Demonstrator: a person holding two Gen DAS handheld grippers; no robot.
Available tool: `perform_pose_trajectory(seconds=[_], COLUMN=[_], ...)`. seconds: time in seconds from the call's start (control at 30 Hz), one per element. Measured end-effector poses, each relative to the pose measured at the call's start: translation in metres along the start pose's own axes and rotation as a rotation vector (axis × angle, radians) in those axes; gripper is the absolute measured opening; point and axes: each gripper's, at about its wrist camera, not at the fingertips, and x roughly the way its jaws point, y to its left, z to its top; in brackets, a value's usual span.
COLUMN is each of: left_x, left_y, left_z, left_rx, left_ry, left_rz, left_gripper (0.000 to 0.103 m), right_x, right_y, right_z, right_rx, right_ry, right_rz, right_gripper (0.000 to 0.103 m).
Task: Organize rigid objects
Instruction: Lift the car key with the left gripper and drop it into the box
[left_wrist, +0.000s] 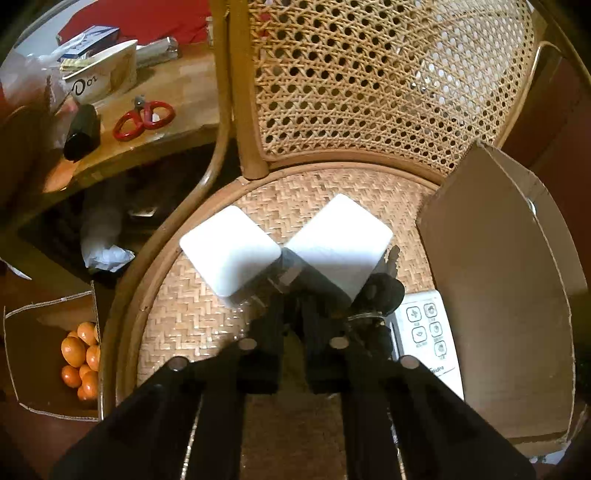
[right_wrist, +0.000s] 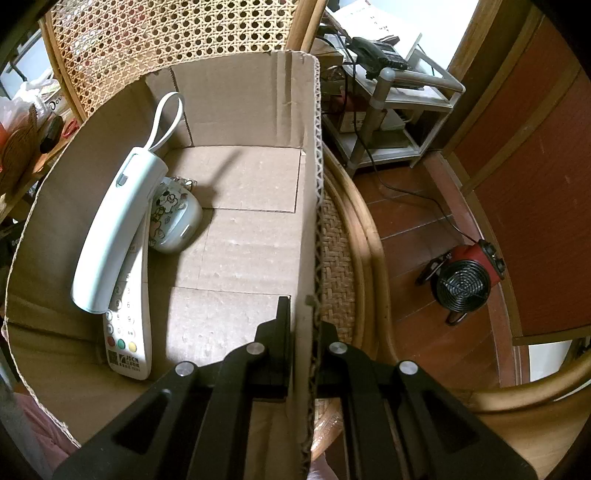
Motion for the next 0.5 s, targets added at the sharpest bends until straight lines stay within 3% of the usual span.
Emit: perform_pose_trajectory(seconds=[0.33, 0.5], left_x=[-0.018, -0.052], left_y=[0.000, -0.006], left_z=[-0.002, -0.006], left_rx=[0.007, 0.041], left_ry=[-0.052, -0.142], left_rz=[0.017, 0.059], left_gripper=[0.001, 0.001], right_x=[0.000, -0.001], right_y=[-0.001, 0.001], right_z=[0.000, 0.000], right_rx=[-0.001, 0.000], right_ry=[0.000, -0.001], right_rz=[0.000, 0.002], right_gripper=[0.007, 0.007])
